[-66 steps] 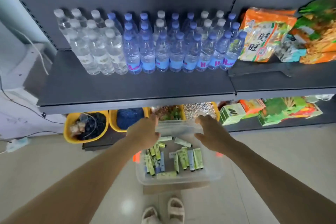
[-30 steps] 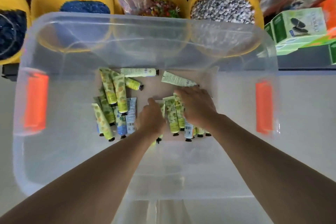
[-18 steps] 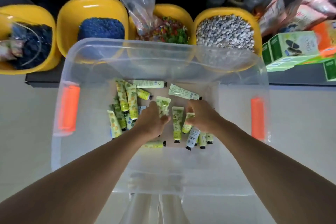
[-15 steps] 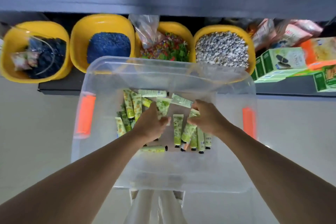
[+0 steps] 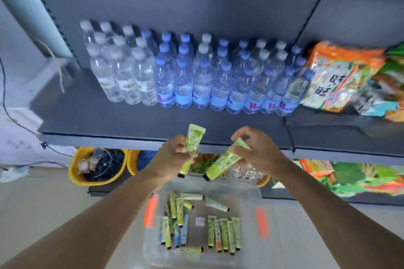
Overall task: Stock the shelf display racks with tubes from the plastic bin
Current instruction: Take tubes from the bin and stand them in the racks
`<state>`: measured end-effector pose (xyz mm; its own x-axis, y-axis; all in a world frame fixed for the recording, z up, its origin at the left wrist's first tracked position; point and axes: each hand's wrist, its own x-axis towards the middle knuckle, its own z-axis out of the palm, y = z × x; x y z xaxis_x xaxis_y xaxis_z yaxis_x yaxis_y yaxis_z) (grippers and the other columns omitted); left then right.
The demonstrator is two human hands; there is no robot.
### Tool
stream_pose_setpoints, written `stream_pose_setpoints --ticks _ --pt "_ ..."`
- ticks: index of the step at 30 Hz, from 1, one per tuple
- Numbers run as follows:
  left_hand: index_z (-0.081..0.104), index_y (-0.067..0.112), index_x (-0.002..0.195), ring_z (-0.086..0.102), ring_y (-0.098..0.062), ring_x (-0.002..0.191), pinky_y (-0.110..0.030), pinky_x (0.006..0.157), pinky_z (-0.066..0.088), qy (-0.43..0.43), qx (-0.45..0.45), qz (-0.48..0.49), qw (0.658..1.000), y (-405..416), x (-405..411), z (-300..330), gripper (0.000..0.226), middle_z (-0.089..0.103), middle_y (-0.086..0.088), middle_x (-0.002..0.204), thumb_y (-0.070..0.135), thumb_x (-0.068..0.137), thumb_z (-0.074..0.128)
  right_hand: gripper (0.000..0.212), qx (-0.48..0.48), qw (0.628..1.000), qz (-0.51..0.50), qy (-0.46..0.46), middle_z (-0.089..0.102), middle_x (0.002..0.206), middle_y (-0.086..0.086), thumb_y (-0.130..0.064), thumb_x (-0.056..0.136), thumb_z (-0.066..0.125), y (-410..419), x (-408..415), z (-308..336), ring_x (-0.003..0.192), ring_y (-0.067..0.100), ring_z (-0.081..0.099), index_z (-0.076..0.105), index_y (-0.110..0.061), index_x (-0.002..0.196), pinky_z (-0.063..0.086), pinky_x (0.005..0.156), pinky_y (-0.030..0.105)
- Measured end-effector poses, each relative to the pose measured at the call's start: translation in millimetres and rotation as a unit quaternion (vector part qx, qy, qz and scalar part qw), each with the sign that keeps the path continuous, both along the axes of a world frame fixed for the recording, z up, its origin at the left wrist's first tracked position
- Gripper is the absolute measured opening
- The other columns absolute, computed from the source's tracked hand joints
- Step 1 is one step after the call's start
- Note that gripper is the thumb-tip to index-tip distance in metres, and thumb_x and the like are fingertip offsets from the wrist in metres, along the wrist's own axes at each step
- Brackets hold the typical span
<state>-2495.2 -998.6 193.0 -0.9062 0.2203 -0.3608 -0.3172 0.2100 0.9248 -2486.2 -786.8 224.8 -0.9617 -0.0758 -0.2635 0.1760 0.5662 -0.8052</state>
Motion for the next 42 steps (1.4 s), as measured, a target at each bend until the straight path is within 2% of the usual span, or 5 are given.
stream_pose_setpoints --ticks 4,18,30,39,42 --pt "0.057 0.011 0.087 0.063 -0.029 0.088 -0.042 0.075 0.048 0.070 -0.041 -0.001 0.997 -22.7 -7.3 91.9 0.030 0.069 -0.010 0.087 0.032 0.067 0.064 0.010 -0.025 1.000 0.015 0.010 0.062 0.067 -0.002 -0.001 0.085 0.066 -11.7 -3.3 94.8 0.055 0.009 0.066 0.060 -0.009 0.088 0.055 0.055 0.019" --pt "0.046 0.012 0.107 0.046 -0.017 0.072 -0.016 0.056 0.039 0.289 -0.069 0.010 0.955 -23.5 -39.3 301.2 0.021 0.052 0.001 0.076 -0.002 0.092 0.050 0.013 0.018 0.971 0.061 0.229 0.060 0.071 -0.001 -0.010 0.094 0.054 -31.0 -41.6 305.2 0.062 0.009 0.063 0.047 -0.005 0.104 0.057 0.066 0.026" --pt "0.042 0.013 0.116 0.055 -0.026 0.091 -0.046 0.090 0.050 0.320 -0.118 0.088 0.936 -36.8 -80.4 362.7 0.031 0.057 -0.016 0.108 0.010 0.090 0.059 0.016 0.066 0.935 0.030 0.347 0.068 0.090 0.008 -0.015 0.092 0.057 -44.2 -103.5 360.0 0.079 0.020 0.068 0.054 -0.013 0.107 0.056 0.081 0.044" --pt "0.034 0.025 0.119 0.052 -0.013 0.058 -0.017 0.047 0.042 0.399 -0.106 0.068 0.908 -77.2 -127.0 427.6 0.047 0.056 -0.007 0.076 0.000 0.088 0.058 0.009 0.165 0.906 0.003 0.389 0.067 0.087 0.005 -0.014 0.085 0.061 -74.1 -170.6 406.5 0.077 0.021 0.063 0.055 -0.012 0.092 0.049 0.067 0.031" --pt "0.035 0.025 0.116 0.048 -0.020 0.061 -0.026 0.058 0.042 0.413 -0.116 0.052 0.902 -93.9 -149.8 446.8 0.044 0.053 -0.010 0.073 0.001 0.088 0.059 0.010 0.200 0.897 0.023 0.395 0.063 0.089 0.003 -0.012 0.084 0.061 -89.7 -199.0 421.8 0.078 0.019 0.056 0.054 -0.016 0.090 0.039 0.059 0.021"
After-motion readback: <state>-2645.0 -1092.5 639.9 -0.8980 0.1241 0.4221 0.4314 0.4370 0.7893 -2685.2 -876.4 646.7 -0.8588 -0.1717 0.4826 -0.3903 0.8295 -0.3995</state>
